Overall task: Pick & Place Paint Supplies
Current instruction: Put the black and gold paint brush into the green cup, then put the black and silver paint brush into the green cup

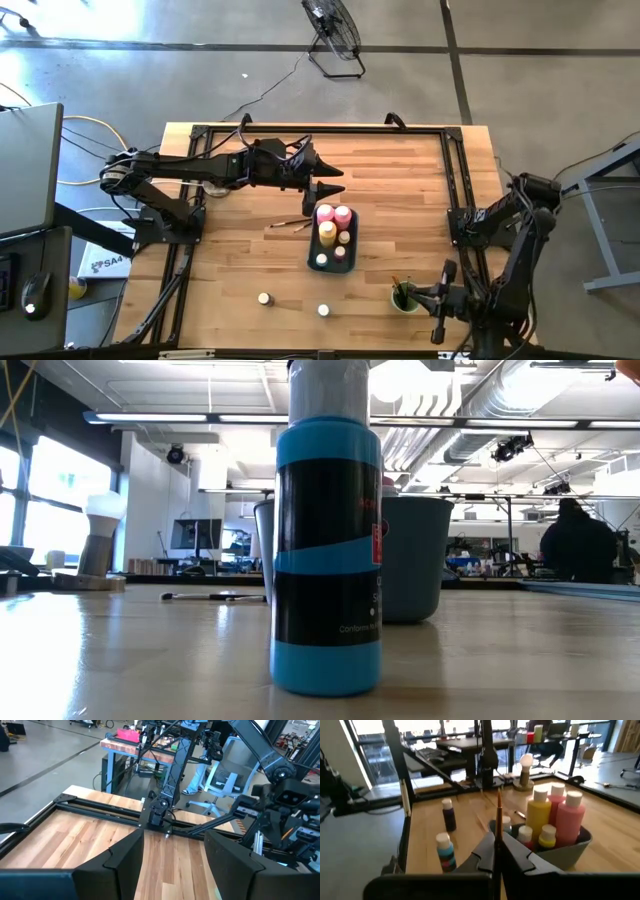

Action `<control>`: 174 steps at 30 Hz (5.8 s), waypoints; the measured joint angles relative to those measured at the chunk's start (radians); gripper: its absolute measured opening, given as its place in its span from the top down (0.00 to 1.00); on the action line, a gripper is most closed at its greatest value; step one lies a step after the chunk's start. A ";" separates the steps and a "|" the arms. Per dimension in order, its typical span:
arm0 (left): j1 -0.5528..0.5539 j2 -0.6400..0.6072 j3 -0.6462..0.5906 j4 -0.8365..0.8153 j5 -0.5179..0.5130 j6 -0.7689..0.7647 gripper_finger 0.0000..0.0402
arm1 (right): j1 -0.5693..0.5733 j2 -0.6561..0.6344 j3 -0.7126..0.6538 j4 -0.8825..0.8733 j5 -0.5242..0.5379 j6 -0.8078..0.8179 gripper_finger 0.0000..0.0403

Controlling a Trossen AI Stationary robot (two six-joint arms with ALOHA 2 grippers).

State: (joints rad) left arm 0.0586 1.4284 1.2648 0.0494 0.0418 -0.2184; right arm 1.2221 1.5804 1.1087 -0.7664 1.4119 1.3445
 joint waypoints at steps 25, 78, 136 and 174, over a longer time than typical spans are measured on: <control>0.000 0.000 0.000 -0.061 0.000 0.000 0.49 | 0.000 0.001 -0.211 0.084 -0.140 0.223 0.94; 0.000 0.019 0.000 -0.061 -0.052 -0.049 0.49 | -0.027 -0.569 -0.146 0.563 -0.021 -0.819 0.73; 0.000 0.083 0.000 -0.394 -0.027 0.355 0.49 | -0.690 -0.578 -0.146 0.839 0.020 -0.814 0.73; 0.000 0.115 0.000 -0.294 -0.184 0.524 0.49 | -0.858 -0.578 -0.146 0.837 -0.286 -0.979 0.73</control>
State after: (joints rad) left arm 0.0586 1.5433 1.2644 -0.2441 -0.1422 0.3053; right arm 0.3644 1.0019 0.9623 0.0711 1.1263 0.3657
